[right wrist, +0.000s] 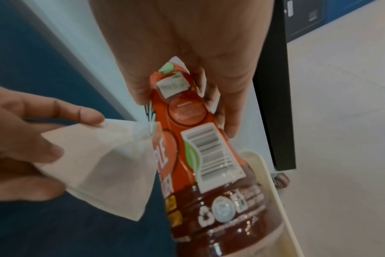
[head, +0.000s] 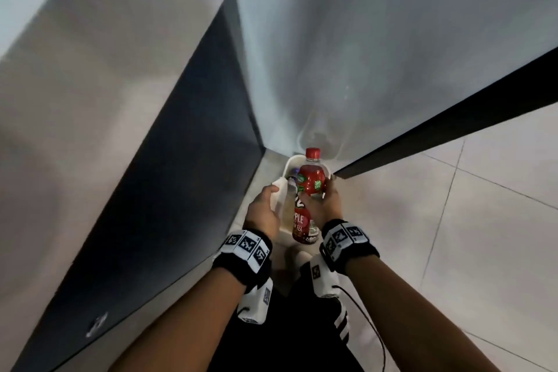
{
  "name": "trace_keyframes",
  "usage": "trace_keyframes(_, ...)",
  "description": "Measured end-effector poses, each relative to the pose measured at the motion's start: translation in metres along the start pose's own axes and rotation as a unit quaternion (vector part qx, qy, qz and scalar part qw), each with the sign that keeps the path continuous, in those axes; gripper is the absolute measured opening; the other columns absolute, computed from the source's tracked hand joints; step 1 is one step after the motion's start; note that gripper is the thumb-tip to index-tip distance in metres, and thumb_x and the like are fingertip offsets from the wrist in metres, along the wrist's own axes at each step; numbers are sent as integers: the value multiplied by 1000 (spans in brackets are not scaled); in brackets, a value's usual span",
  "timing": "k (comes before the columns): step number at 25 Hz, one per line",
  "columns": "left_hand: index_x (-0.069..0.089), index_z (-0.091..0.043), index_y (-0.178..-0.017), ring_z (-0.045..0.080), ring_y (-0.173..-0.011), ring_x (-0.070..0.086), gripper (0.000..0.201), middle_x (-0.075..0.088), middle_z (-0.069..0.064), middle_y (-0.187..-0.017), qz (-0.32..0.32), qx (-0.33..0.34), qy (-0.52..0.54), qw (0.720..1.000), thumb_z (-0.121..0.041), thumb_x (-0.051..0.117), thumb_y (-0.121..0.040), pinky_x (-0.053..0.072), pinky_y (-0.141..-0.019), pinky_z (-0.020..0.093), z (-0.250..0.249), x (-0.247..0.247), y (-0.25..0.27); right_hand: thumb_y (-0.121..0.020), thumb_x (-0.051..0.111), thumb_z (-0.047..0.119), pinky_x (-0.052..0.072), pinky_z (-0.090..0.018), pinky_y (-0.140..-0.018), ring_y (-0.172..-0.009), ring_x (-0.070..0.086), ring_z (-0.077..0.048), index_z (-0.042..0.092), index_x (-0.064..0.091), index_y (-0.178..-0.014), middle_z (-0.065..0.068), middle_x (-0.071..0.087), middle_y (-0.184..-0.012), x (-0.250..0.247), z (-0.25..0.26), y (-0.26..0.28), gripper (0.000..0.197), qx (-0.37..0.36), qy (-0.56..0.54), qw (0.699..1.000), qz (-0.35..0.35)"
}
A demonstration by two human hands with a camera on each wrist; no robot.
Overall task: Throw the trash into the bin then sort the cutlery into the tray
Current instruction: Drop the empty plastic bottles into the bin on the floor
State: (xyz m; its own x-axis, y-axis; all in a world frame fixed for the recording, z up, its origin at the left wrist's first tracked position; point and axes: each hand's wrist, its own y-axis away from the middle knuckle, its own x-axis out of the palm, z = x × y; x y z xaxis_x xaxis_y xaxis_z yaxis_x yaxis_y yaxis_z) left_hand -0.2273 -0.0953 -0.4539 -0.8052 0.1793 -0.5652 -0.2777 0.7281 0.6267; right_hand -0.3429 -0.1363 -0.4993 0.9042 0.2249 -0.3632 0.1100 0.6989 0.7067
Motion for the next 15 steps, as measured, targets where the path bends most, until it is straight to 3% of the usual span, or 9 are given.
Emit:
trace_keyframes(4,51,-19,-129,31,-108,62,41,61,16,-123,15,-22,8,1000,-3,40,-94,48,-93,29,36,56,-61,-78,68,23,49,-32,-95,-111,62,-28,17,42,-138,-7,64,-121,25,-38,-55,66,27,17,999,10)
trace_keyframes(9,51,-18,-129,28,-115,59,33,60,11,-129,34,-11,-16,999,-18,42,-97,46,-97,28,63,108,-117,-78,66,22,49,-35,-96,-112,60,-30,14,40,-138,-12,60,-128,44,-70,-111,66,28,46,999,4)
trace_keyframes(13,43,-19,-140,23,-136,40,53,35,9,-151,105,-1,-69,992,-4,46,-89,30,-114,24,70,124,-134,-80,64,26,42,-37,-104,-125,48,-34,6,27,-145,-18,49,-138,39,-85,-126,77,62,161,985,26)
trace_keyframes(15,43,-18,-140,24,-137,39,51,31,12,-151,112,-35,-93,989,-9,48,-89,26,-114,23,61,117,-127,-84,61,22,41,-33,-101,-126,49,-32,5,39,-139,-18,50,-137,29,-80,-119,62,60,184,980,43)
